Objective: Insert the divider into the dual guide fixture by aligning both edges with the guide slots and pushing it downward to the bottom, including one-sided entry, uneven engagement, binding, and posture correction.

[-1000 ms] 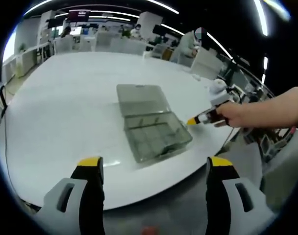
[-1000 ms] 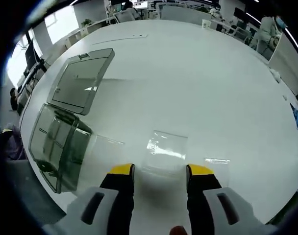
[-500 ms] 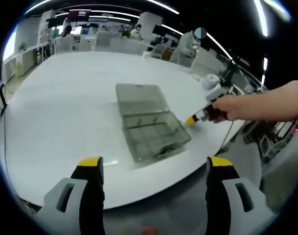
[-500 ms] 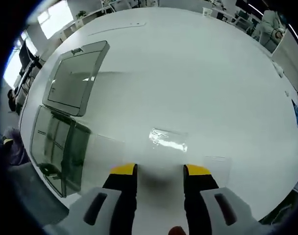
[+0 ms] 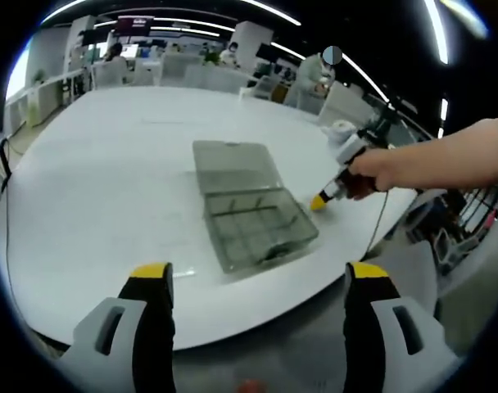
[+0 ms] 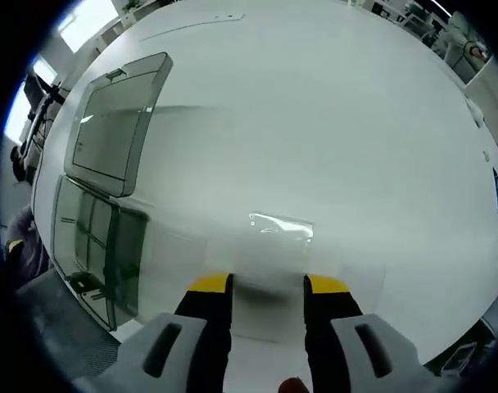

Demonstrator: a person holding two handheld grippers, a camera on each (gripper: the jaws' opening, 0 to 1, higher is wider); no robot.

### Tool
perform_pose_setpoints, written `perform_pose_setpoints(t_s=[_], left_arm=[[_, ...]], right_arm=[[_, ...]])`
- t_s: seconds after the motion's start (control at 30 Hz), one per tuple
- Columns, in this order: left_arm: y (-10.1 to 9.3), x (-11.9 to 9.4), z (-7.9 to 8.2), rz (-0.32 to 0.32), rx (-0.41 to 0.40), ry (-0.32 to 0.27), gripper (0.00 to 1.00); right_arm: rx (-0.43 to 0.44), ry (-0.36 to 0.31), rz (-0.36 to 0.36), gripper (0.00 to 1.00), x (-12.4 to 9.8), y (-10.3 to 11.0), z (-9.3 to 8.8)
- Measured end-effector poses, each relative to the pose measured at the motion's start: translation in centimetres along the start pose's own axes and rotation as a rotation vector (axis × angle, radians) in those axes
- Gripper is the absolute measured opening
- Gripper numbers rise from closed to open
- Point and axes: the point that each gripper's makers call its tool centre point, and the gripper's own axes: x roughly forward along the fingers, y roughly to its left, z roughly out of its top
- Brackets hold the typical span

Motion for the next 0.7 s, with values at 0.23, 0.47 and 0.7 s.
perform_pose_setpoints(t_s=[0.23,0.47,0.7], left_arm=[[-0.18,0.07,-0.1,-0.004,0.0,0.002,0.83],[-0.12,-0.02,-0.35,-0.003,-0.004,0.011,0.83],[-0.12,-0.1,-0.29,-0.001,-0.003,0.011,0.82]], right_arm=[[-0.004,0.018,0.002,0.29,-0.02,-0.02,-0.05],[-0.047,0.044,0.011,0.28,-0.1,0.01,-0.17],[-0.065,0.031,0.022,0.27,-0.24,0.04,-0.18]])
